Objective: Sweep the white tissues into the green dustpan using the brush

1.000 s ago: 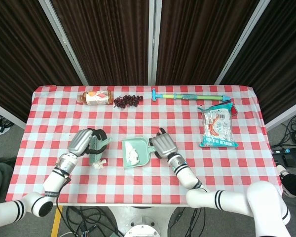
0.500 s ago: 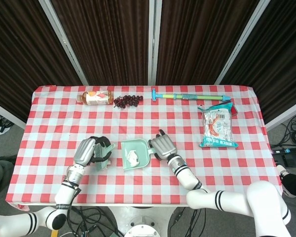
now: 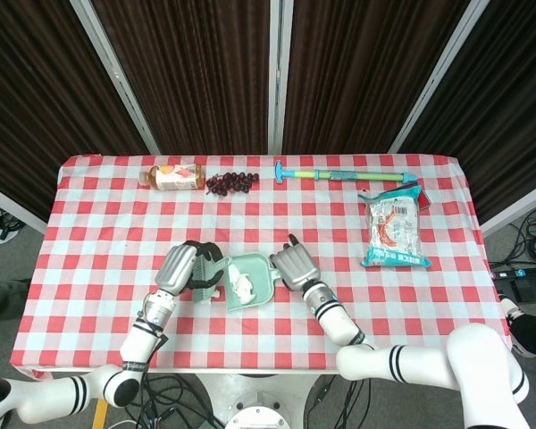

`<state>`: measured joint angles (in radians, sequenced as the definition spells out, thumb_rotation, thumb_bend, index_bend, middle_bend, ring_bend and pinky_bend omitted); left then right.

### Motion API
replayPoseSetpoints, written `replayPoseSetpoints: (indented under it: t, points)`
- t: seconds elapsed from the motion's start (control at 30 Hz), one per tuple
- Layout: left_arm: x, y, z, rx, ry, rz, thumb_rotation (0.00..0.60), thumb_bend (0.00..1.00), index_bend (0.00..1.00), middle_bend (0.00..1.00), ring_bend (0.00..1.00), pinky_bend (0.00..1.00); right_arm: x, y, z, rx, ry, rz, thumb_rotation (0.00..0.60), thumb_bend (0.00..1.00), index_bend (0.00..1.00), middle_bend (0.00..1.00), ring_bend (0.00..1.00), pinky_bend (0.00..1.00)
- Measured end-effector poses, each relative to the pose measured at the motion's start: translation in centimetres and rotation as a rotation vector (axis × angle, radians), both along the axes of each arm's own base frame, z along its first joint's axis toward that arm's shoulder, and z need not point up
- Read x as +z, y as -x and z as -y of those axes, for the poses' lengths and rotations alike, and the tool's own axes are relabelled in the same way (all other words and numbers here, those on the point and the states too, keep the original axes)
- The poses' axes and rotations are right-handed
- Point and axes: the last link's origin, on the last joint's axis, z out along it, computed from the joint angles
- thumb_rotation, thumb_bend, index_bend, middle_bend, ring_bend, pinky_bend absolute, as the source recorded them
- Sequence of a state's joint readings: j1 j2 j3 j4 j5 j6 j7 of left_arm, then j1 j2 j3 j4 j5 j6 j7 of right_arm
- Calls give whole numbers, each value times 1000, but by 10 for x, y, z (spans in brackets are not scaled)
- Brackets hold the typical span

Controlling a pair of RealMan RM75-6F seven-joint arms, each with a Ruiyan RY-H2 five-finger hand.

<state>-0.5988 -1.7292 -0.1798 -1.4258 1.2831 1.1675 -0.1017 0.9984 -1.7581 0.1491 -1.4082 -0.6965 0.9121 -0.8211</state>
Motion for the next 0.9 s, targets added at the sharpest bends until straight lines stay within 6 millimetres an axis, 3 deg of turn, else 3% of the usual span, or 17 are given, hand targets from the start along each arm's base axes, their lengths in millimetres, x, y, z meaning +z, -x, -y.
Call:
replayPoseSetpoints:
  t: [0.17,0.33,0.9]
  points:
    - [1,2,0,7,4,7,600,429,534,551,429,358,12,-9,0,6,20,-46,600,331,636,548,278,84]
    - [-3,-1,-1,18,16,33,600,429,535,551,429,358,11,-17,-2,12,17,-67,600,331,639,550,279,82]
    - [-28,-51,-4,-11,80,161,600,440,535,551,429,368,0,-25,-8,-6,14,-43,600,331,645,557,286,80]
